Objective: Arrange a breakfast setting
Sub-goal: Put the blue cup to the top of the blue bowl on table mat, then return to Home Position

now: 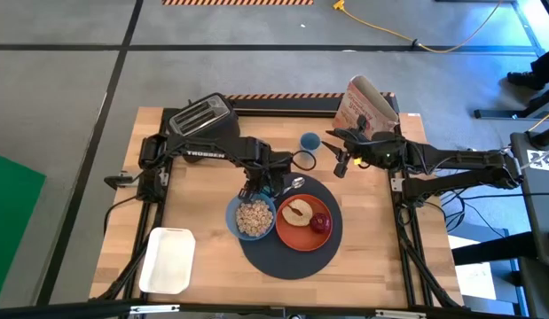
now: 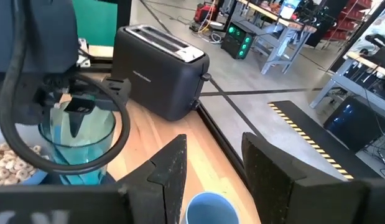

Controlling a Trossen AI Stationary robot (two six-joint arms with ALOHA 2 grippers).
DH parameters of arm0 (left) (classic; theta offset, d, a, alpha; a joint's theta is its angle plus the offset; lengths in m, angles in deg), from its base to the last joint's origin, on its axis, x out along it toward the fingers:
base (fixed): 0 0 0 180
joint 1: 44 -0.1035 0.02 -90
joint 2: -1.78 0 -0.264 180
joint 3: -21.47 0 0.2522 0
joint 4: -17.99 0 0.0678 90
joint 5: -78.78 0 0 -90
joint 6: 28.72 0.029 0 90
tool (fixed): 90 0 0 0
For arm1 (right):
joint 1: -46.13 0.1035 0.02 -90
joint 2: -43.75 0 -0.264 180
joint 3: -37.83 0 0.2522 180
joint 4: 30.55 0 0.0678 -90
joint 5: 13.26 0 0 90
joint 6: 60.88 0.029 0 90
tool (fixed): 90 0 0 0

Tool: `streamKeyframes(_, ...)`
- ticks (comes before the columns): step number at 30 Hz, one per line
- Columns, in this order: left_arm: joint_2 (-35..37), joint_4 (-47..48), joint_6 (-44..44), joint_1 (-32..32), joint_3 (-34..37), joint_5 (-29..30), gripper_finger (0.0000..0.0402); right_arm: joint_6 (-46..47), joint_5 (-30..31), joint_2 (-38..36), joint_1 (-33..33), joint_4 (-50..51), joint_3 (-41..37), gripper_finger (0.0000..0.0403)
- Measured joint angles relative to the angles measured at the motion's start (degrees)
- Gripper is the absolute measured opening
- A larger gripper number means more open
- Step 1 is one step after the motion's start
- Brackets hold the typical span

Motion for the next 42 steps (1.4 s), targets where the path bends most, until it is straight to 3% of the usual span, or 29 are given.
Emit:
streamKeyframes(10, 0.5, 2.5, -2.4, 1.9, -0.6, 4.0, 0.0186, 1.3, -0.1, -1.8, 0.0, 1.4, 0.0, 0.0145)
streamKeyframes(20, 1.9, 5.6, -6.2, 3.1, -8.9, 5.5, 0.0204, 1.8, -2.8, -3.7, 0.0, 1.7, 0.0, 0.0145)
streamKeyframes(23, 2.9, 5.0, -6.6, 3.1, -11.2, 6.1, 0.0203, 1.9, -5.9, -4.3, 0.0, 1.8, 0.0, 0.0145)
streamKeyframes(27, 7.4, -0.4, -9.2, 2.2, -10.9, 5.0, 0.0203, 1.9, -16.0, -6.4, 0.0, 0.6, 0.0, 0.0145)
streamKeyframes(31, 15.4, -12.4, -9.3, 1.7, -3.9, 3.9, 0.0203, 2.9, -23.0, -10.0, 0.0, -0.2, 0.0, 0.0145)
streamKeyframes(36, 27.7, -27.5, -10.6, 1.8, 9.9, 3.9, 0.0203, 2.9, -22.8, -16.5, 0.0, 4.2, -0.1, 0.0145)
streamKeyframes(42, 42.7, -51.8, -12.5, 1.7, 32.0, 3.9, 0.0202, 4.4, -22.5, -24.4, 0.0, 4.7, -3.7, 0.0145)
